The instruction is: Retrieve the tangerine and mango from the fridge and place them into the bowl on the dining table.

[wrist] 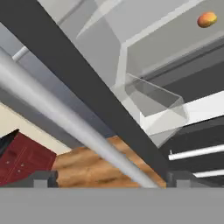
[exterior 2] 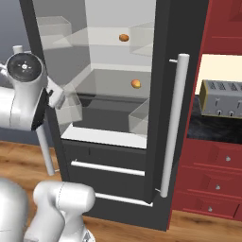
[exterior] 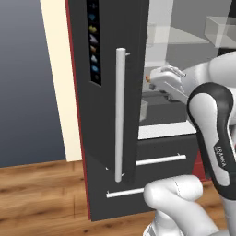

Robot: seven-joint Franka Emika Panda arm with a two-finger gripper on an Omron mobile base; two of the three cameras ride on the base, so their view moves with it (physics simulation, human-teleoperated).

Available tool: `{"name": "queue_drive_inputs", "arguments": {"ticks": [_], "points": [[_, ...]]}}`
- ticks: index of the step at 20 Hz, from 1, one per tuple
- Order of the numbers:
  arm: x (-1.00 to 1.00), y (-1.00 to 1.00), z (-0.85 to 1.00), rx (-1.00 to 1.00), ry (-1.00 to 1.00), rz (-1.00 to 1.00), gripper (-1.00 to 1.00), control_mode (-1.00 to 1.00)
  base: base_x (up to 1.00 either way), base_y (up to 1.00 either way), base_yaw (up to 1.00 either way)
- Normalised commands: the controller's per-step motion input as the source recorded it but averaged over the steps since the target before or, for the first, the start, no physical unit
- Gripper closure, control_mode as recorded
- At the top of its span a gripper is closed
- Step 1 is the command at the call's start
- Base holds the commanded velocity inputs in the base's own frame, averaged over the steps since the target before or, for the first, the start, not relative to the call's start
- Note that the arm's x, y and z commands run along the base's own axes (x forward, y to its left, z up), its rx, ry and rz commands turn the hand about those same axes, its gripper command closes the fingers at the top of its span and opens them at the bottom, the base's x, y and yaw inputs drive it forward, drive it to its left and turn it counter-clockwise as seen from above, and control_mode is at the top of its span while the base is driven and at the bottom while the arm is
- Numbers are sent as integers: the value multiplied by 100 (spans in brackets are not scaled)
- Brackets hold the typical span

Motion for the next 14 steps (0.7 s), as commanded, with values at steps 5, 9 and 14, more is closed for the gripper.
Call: {"name": "queue_drive_inputs", "arguments": {"ticks": [5, 9, 14], "points": [[37, -62, 0, 53, 38, -8, -100, -100, 0, 0, 0], [64, 3, -1, 20, 37, -5, -100, -100, 0, 0, 0], [87, 9, -13, 12, 25, -3, -100, -100, 0, 0, 0]]}}
